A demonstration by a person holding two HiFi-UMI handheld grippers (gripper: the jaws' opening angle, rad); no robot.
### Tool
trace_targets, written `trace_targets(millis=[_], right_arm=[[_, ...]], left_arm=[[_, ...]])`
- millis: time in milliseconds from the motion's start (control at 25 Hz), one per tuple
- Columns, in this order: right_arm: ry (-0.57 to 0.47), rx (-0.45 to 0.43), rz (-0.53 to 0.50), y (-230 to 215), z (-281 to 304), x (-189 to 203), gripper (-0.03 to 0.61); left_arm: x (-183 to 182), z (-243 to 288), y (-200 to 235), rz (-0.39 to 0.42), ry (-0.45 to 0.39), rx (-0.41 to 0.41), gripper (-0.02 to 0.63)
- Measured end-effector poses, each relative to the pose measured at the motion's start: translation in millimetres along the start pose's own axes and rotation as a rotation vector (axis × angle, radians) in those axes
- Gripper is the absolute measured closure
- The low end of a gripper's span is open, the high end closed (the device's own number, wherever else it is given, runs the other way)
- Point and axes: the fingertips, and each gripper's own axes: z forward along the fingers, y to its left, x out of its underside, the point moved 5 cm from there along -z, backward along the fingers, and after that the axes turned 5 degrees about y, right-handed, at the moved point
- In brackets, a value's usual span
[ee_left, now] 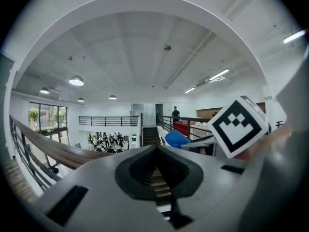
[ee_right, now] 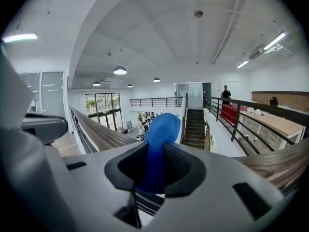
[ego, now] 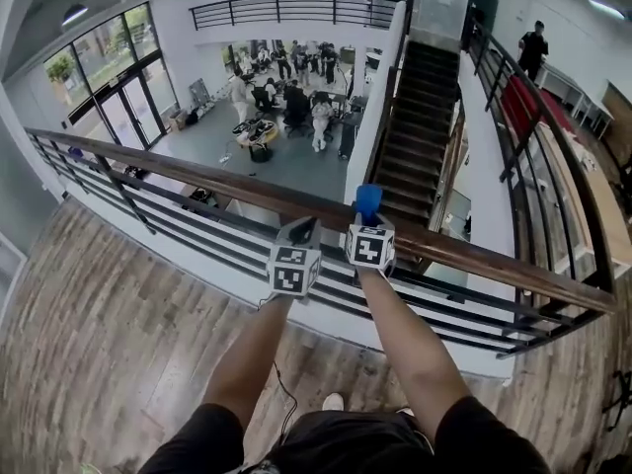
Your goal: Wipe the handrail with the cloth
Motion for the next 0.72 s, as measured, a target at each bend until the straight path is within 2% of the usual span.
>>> trace_targets(millis=[280,440,720], right_arm=[[0.009,0.015,0.019,-56.5,-29.8,13.3,0.479],[0.010,0.049,0.041,-99.1,-46.9,20.9,0.480],[0.002,0.080,0.056,-167.4,-76.5,39.5,0.480]], left_arm=[[-3.4,23.4,-61.1,-0.035,0.026,0.087,0.611],[-11.4,36.1,-103.4,-0.012,0.024,0.141,0.611],[-22.2,63.7,-169.0,0.037,0.024,0.191,0.611]])
